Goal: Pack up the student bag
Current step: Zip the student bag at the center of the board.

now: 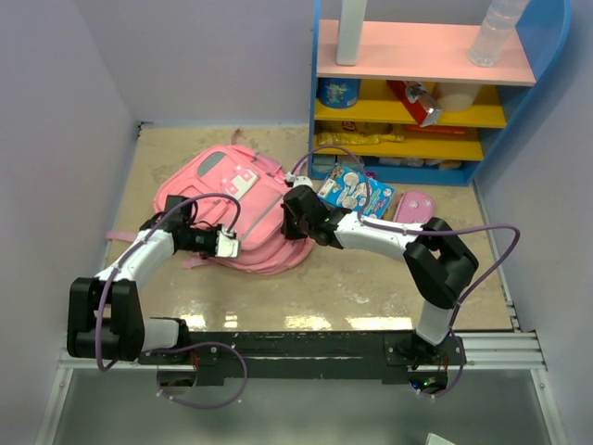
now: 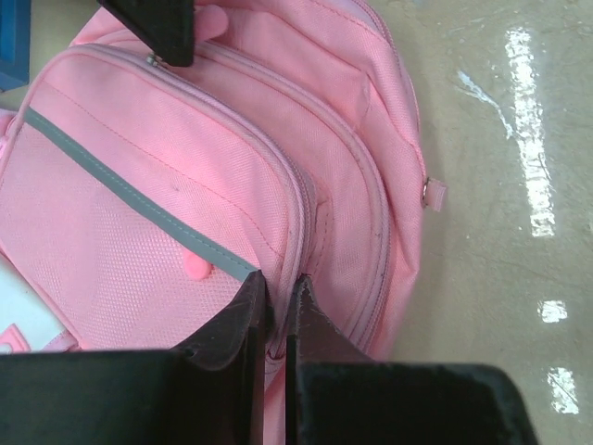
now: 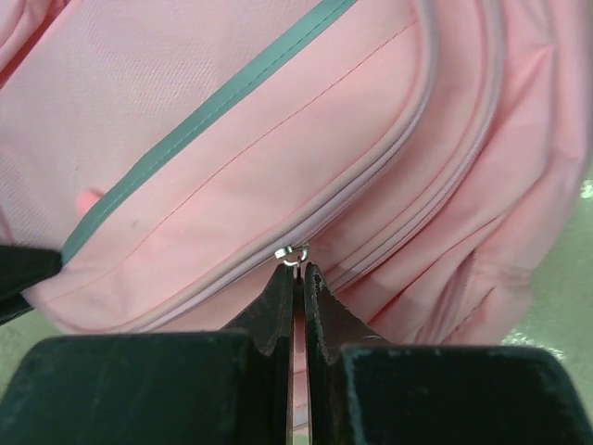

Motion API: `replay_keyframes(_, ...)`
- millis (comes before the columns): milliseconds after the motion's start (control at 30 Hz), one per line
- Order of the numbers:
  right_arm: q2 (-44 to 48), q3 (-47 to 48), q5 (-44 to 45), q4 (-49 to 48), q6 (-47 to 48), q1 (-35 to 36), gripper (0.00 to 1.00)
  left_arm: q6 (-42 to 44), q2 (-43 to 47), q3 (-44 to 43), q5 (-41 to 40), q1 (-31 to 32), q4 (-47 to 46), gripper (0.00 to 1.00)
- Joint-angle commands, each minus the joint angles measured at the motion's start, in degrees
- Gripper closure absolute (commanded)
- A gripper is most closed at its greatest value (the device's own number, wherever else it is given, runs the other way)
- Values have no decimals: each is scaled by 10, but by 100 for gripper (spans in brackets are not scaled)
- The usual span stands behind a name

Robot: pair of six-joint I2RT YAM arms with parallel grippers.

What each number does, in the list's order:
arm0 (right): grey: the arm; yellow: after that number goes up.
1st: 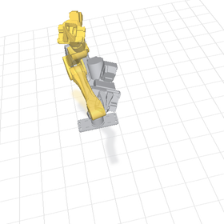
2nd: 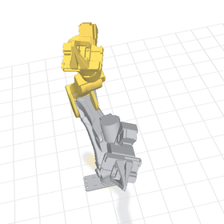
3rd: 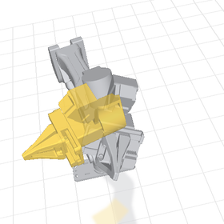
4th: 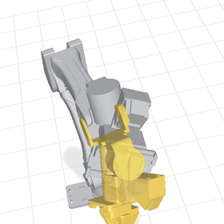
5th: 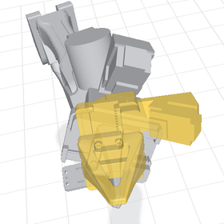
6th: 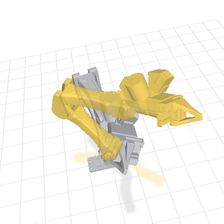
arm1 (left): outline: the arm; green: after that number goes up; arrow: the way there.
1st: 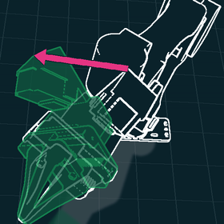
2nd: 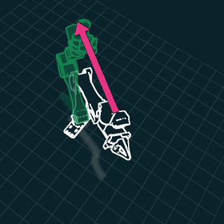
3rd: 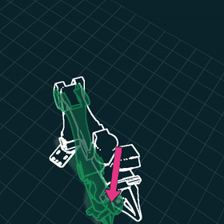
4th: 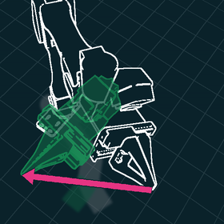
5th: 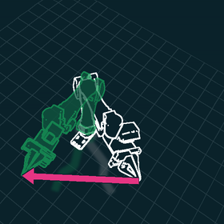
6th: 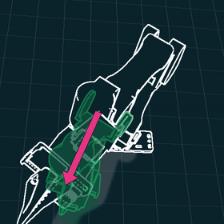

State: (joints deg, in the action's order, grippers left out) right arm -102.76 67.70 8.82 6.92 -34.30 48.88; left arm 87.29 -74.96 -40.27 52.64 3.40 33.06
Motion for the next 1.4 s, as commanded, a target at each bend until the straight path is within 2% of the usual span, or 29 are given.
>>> replay_keyframes(0,7,28,59,10,38,-33,100,60,24,-9,-12,-5,103,100)
replay_keyframes(300,-50,107,69,15,98,-82,100,212,38,-39,-35,-8,258,100)
replay_keyframes(467,-75,152,73,-1,136,-87,100,250,28,-61,-52,-23,319,100)
replay_keyframes(600,-94,177,86,-20,160,-91,100,294,21,-66,-83,-48,347,100)
replay_keyframes(733,-54,154,63,-39,159,-91,100,279,19,-63,-85,-82,316,100)
replay_keyframes(767,-40,125,60,-45,156,-90,100,252,15,-67,-66,-89,272,96)
replay_keyframes(800,-27,107,51,-59,155,-89,100,177,2,-74,-55,-99,249,89)
replay_keyframes(833,-2,89,38,-66,149,-89,100,139,-8,-100,-43,-103,222,69)
replay_keyframes(900,17,43,31,-67,138,-84,100,51,-39,-136,2,-107,225,29)
replay_keyframes(933,30,31,26,-67,128,-81,100,44,-49,-173,24,-106,266,0)
replay_keyframes(1033,47,-11,8,-86,102,-71,100,43,-84,-235,125,-94,354,0)
replay_keyframes(1100,52,-34,5,-91,92,-56,100,-8,-91,-255,168,-52,358,0)
replay_keyframes(1167,55,-48,3,-92,77,-38,100,-93,-73,-239,179,-15,263,0)
replay_keyframes(1200,56,-50,4,-92,72,-33,100,-226,-39,-221,169,24,203,0)
replay_keyframes(1233,56,-55,2,-93,58,-28,100,-311,-14,-170,148,46,39,0)
replay_keyframes(1267,56,-61,1,-94,50,-16,100,-397,9,-140,72,71,-35,0)
replay_keyframes(1300,58,-64,1,-92,45,-10,100,-443,18,-126,44,118,-55,0)
replay_keyframes(1367,61,-71,1,-90,28,9,100,-468,-11,-146,3,139,-40,0)
